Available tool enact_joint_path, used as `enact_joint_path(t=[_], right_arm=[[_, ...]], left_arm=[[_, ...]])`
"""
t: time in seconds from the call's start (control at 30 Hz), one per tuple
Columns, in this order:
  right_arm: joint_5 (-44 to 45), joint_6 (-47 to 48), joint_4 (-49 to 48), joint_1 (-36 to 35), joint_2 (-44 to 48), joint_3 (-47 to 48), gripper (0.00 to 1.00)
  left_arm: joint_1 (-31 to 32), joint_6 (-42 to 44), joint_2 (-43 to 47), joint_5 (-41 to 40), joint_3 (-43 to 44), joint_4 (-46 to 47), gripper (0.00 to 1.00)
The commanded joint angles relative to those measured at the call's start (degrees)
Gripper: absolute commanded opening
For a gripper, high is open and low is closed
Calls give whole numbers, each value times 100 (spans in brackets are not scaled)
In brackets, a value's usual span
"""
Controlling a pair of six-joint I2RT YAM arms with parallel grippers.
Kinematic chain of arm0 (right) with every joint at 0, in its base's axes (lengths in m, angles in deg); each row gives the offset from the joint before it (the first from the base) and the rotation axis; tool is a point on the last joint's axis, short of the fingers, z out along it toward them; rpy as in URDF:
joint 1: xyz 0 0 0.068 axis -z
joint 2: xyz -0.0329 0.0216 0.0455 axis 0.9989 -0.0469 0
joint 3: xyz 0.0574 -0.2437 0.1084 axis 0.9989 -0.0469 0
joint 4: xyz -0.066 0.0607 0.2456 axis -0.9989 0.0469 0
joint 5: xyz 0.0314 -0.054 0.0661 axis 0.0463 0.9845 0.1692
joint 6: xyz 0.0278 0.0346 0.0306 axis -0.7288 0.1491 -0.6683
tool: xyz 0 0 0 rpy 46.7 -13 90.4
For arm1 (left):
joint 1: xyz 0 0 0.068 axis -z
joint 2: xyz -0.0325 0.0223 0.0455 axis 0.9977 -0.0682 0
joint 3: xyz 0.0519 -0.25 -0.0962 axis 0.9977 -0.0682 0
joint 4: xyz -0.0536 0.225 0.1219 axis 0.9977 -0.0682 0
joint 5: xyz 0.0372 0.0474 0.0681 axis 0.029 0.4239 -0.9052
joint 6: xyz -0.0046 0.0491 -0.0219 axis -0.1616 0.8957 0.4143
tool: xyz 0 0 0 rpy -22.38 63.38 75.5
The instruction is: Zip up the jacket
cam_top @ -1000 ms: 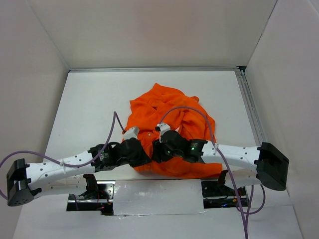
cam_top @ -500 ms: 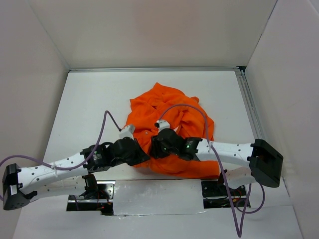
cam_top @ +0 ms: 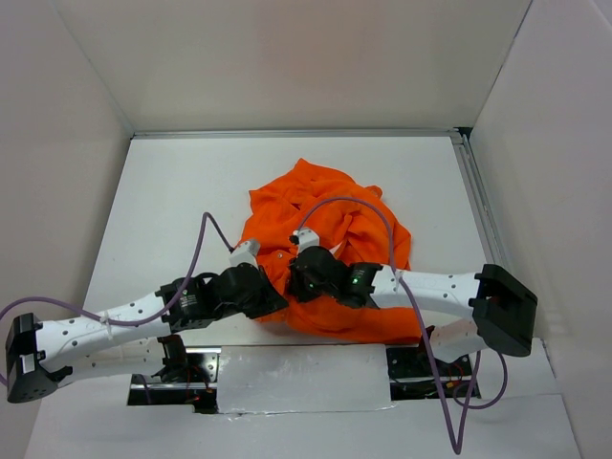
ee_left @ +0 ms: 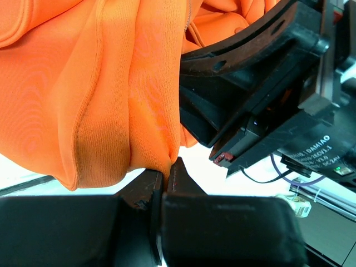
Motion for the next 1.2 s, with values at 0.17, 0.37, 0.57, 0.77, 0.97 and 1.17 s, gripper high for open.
enact_joint_path(t=[0.17, 0.37, 0.57, 0.77, 0.97, 1.17], right_arm=[[531, 47, 218, -261, 172, 368, 0], [654, -375, 615, -279, 111, 237, 11], [382, -270, -159, -279, 330, -9, 24], [715, -121, -107, -279, 94, 315, 33], [1030, -225, 94, -226, -3, 447, 40], [883, -68, -158, -235, 76, 324, 38]], left_arm=[[4, -133, 83, -107, 62, -100, 0], [-4, -231, 302, -248, 36, -347, 0], [-4, -187, 277, -204, -17, -277, 0], [4, -143, 232, -116, 18, -233, 0], [4, -116, 277, -81, -17, -215, 0], [-4, -81, 294, -107, -26, -207, 0]])
